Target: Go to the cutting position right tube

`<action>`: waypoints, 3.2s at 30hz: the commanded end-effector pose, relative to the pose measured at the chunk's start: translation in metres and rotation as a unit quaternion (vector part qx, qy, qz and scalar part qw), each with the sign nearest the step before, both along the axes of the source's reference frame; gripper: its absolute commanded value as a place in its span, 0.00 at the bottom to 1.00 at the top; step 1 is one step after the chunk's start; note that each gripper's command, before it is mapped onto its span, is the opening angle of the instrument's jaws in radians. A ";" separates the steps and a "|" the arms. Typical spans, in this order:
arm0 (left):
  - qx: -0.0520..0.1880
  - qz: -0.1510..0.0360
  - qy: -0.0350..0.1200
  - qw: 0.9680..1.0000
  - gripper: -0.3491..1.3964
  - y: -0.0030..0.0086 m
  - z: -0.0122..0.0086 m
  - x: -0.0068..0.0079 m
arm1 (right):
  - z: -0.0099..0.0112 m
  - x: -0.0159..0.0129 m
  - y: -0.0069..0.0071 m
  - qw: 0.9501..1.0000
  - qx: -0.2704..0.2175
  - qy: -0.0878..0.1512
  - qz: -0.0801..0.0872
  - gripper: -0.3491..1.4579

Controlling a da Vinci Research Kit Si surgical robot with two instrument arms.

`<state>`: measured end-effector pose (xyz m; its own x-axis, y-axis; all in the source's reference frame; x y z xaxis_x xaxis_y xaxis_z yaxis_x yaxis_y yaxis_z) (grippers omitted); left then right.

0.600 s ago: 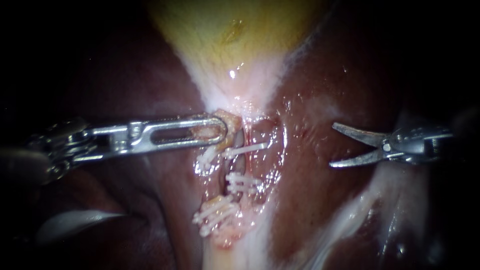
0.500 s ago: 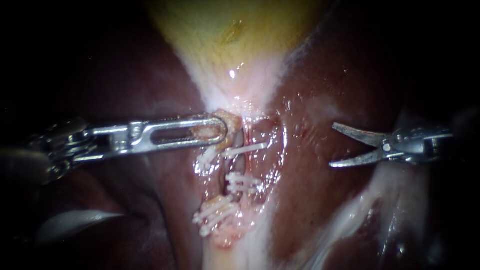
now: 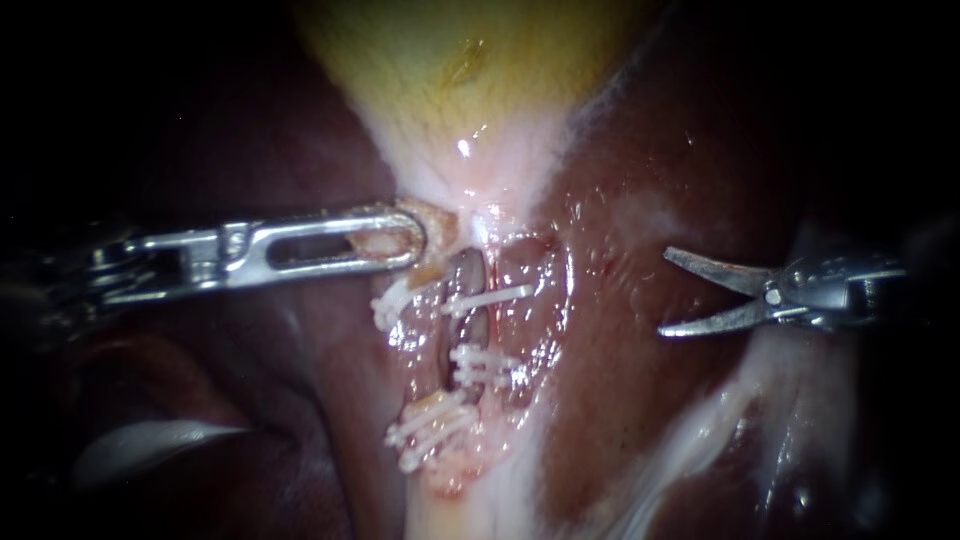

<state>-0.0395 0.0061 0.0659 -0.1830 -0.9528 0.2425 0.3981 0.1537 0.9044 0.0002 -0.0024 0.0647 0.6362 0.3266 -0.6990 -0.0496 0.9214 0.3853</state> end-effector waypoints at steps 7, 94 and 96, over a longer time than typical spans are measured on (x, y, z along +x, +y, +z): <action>-0.012 -0.006 -0.007 1.000 0.00 0.0003 -0.0024 0.0006 | 0.0000 0.0000 0.0000 1.000 0.001 0.001 -0.001 0.99; -0.018 -0.011 -0.006 1.000 0.00 0.0000 -0.0036 0.0005 | 0.0058 0.0159 -0.0024 0.914 0.397 0.054 0.055 0.97; -0.018 -0.011 -0.006 1.000 0.00 0.0000 -0.0036 0.0005 | 0.0059 0.0161 -0.0024 0.914 0.400 0.055 0.053 0.97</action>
<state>-0.0391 0.0060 0.0623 -0.2065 -0.9390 0.2750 0.3915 0.1783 0.9027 0.0165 -0.0048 0.0706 0.5122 0.8162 -0.2675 -0.0411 0.3344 0.9415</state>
